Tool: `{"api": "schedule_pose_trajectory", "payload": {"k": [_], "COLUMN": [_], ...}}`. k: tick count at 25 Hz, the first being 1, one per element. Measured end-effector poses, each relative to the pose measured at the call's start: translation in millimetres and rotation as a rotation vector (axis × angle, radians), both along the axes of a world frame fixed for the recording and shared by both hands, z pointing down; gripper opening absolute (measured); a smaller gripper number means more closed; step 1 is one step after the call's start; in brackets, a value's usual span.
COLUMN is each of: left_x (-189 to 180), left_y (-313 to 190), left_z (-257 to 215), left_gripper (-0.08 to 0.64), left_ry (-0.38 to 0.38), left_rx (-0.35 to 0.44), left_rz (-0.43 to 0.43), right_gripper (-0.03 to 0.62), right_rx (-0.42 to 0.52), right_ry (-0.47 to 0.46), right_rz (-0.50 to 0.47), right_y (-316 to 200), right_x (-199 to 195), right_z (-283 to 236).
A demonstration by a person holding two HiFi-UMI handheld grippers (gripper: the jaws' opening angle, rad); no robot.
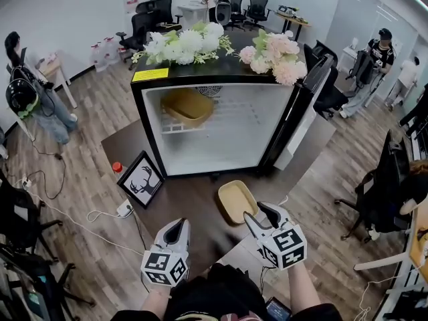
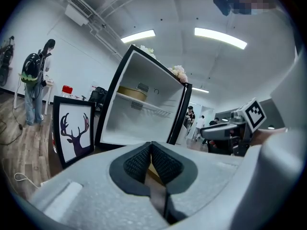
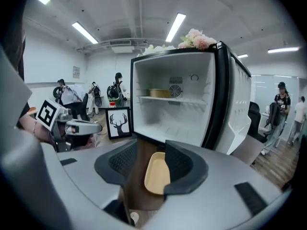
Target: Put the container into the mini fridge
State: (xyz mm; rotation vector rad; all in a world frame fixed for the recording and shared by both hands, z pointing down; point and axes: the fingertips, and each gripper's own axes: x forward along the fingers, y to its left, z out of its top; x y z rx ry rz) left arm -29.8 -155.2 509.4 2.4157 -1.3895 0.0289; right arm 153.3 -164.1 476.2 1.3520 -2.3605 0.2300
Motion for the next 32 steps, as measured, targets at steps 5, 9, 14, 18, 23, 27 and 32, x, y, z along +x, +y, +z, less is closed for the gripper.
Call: {"api": "schedule_pose_trajectory", "payload": {"k": [5, 9, 14, 18, 23, 27, 32], "left_x": [3, 4, 1, -4, -7, -14, -26], "left_y": [-1, -2, -6, -6, -7, -8, -12], "left_z": [3, 6, 7, 12, 19, 22, 25], "left_gripper": [0.009, 0.009, 0.009, 0.009, 0.009, 0.009, 0.009], "left_ry": [-0.010, -0.018, -0.014, -0.029, -0.048, -0.050, -0.045], "left_rx": [-0.008, -0.020, -0.022, -0.042, -0.060, -0.075, -0.085], "left_rz": [0.005, 0.003, -0.020, -0.049, -0.056, -0.078, -0.105], "right_gripper": [0.164, 0.155, 0.155, 0.156, 0.155, 0.155, 0.136], "right_rx": [-0.092, -0.143, -0.210, -0.294, -0.357, -0.423, -0.458], "right_ry": [0.004, 0.040, 0.097, 0.160, 0.231, 0.327, 0.383], "right_rz": [-0.005, 0.035, 0.046, -0.020, -0.070, -0.105, -0.134], "right_y": [5, 5, -1, 1, -5, -5, -10], "right_x": [-6, -6, -5, -14, -24, -23, -28], "right_z": [43, 79, 115, 143, 167, 187, 202]}}
